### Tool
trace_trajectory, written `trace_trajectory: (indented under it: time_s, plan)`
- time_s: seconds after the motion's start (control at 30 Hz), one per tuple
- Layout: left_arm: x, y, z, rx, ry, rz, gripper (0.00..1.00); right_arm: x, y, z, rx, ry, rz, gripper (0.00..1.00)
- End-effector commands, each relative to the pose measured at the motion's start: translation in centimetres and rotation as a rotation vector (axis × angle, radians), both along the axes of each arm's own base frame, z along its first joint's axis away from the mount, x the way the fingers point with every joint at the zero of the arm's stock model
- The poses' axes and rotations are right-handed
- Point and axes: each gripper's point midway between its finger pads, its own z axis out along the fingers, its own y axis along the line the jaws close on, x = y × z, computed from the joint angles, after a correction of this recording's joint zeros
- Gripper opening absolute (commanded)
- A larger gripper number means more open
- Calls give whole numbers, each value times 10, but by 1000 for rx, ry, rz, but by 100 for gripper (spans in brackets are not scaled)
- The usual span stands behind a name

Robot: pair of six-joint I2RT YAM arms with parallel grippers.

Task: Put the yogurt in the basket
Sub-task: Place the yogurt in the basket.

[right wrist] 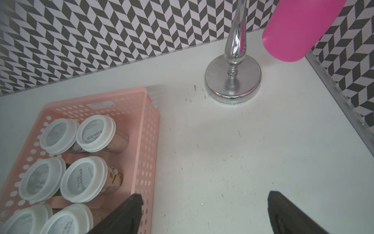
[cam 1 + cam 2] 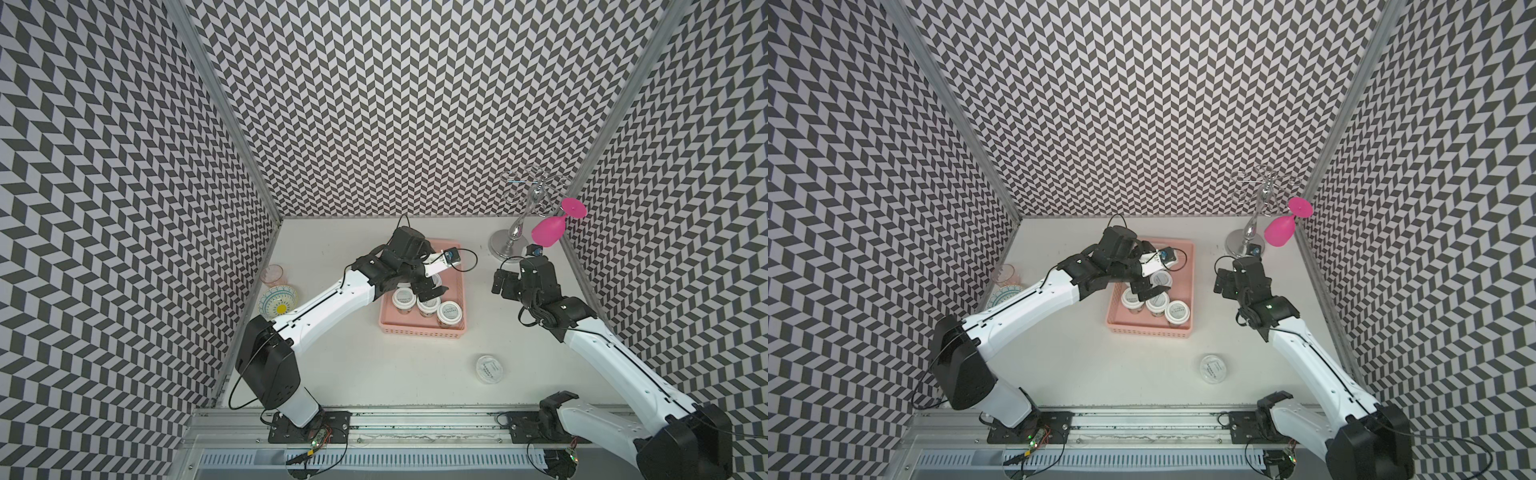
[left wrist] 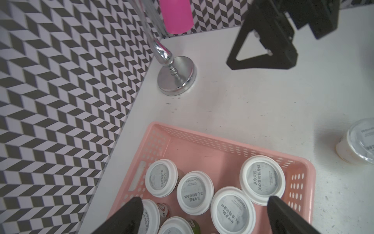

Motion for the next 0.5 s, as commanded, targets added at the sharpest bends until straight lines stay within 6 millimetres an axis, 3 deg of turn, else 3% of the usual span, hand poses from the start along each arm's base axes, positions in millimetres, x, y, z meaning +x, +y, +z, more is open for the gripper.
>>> trace_trajectory:
  time_s: [0.0,0.17,0.33,0.47]
  plan:
    - [9,14,32,-132,-14,116,100,-14,5,4,74,39,5,98]
    - [25,51,48,-219,18,267,100,-41,13,-17,109,143,16,96]
    - [36,87,50,-269,48,365,100,-67,20,-26,119,197,12,96]
    - [43,111,50,-288,51,428,100,-87,41,-34,162,247,55,95]
